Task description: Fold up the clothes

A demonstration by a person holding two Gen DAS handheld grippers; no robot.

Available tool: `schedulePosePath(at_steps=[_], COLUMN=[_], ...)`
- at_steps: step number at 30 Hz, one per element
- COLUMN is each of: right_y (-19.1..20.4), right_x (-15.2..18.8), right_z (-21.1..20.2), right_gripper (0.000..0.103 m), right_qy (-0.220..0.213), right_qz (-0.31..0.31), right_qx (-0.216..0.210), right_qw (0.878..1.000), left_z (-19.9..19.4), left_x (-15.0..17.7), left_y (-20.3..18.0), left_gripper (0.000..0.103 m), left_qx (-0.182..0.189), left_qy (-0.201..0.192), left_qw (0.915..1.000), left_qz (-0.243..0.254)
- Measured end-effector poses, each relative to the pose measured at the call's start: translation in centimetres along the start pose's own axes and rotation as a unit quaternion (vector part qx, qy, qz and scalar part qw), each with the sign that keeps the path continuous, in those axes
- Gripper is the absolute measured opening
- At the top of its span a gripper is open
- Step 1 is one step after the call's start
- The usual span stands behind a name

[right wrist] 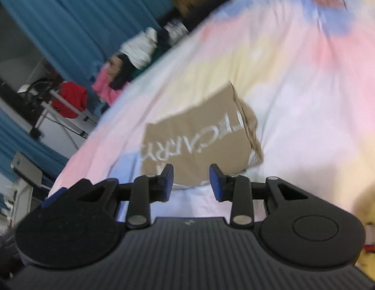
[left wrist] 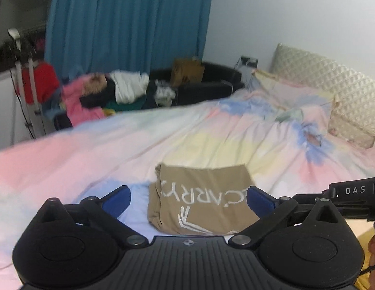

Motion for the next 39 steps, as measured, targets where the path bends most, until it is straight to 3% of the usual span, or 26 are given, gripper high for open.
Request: schedulePosePath(at_steps=[2,4,6,7,11,20,30,39], right_y=[1.0,1.9,2.6,2.9,4.2,5.2,5.2,6.3], right_x=[0.1,0.4,0.8,1.1,3.1,8.0,11.1,14.1], right_z=[-2.2,-4.7,-7.5,-8.8,-12.5,-16.2,-13.9,-11.3], right_gripper=[0.038,0.053,0.090,0.093,0.091,0.091,0.091,0.091], right_qy=[-0.012,-0.027,-0.051,-0.065,-0.090,-0.191,-0.224,-0.227], right_qz=[-0.028,-0.046,-0.063,-0.073,-0.128,-0.199,-0.218,-0.258], right_qx=[-0.003,-0.014,-0.028,-0.033,-0.046,-0.043,-0.022,-0.003], right_qw=[1.000,0.998,0.996,0.995,0.987,0.960,0.950,0.939], left_z=[-3.0,-6.0,-9.0,-10.4,-15.1,-20.2,-21.6,-21.4], left_x=[0.0,0.0,0.5,0.8,2.5,6.0,8.5,9.8], left_y=[-0.9,-1.7,-2.4,-2.7,-3.7,-2.7,-0.8,0.6], left_gripper=[0.103,0.103,0.103,0.103,0.103,0.103,0.103,0.103], left_qx=[-0.004,-0.007,-0.010,-0.014,-0.035,-0.050,-0.060,-0.073], left_qy=[-0.011,-0.023,-0.039,-0.052,-0.087,-0.127,-0.141,-0.151], left_qw=[0.9999,0.9997,0.9991,0.9984,0.9953,0.9906,0.9882,0.9859], left_qz=[0.004,0.008,0.014,0.019,0.024,-0.009,-0.010,-0.012])
Point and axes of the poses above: each gripper's, at about its wrist camera, not at the fingertips, and z roughly the way its jaws point, y to its left, x to its underside, the point moved 8 cm from there along z, roughly the way its jaws point
